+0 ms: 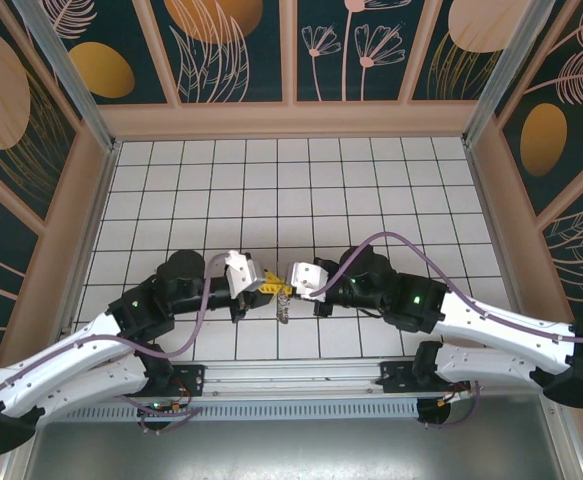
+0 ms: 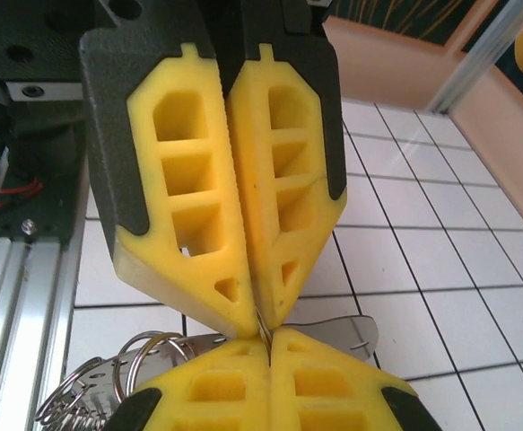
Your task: Put the keys on the keyring
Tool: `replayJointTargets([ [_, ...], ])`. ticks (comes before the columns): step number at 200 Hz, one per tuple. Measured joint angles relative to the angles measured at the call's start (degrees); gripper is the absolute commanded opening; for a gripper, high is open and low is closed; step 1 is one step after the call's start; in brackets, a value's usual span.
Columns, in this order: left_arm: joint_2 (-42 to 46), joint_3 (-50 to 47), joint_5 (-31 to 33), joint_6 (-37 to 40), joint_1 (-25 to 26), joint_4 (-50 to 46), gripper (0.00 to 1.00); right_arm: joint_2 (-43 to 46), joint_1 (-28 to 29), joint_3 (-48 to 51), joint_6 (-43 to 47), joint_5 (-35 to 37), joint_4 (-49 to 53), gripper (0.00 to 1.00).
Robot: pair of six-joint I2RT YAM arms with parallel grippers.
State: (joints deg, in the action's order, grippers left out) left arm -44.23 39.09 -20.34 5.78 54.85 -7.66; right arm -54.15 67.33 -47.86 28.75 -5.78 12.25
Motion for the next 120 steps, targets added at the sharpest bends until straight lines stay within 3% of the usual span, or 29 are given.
replayJointTargets([
  [29, -0.50, 0.00, 0.31, 0.74, 0.31, -0.57, 0.00, 0.00, -0.07, 0.00, 0.66, -0.11, 1.51, 0.00],
  [101, 3.85, -2.40, -1.53, 0.22, 0.68, 4.70, 0.00, 3.45, -0.07, 0.02, 0.68, -3.98, -0.39, 0.00],
  [120, 5.60, -3.93, -2.01, -0.33, 0.68, 6.95, 0.00, 3.93, -0.04, 0.44, 0.00, -5.09, -1.77, 0.08],
])
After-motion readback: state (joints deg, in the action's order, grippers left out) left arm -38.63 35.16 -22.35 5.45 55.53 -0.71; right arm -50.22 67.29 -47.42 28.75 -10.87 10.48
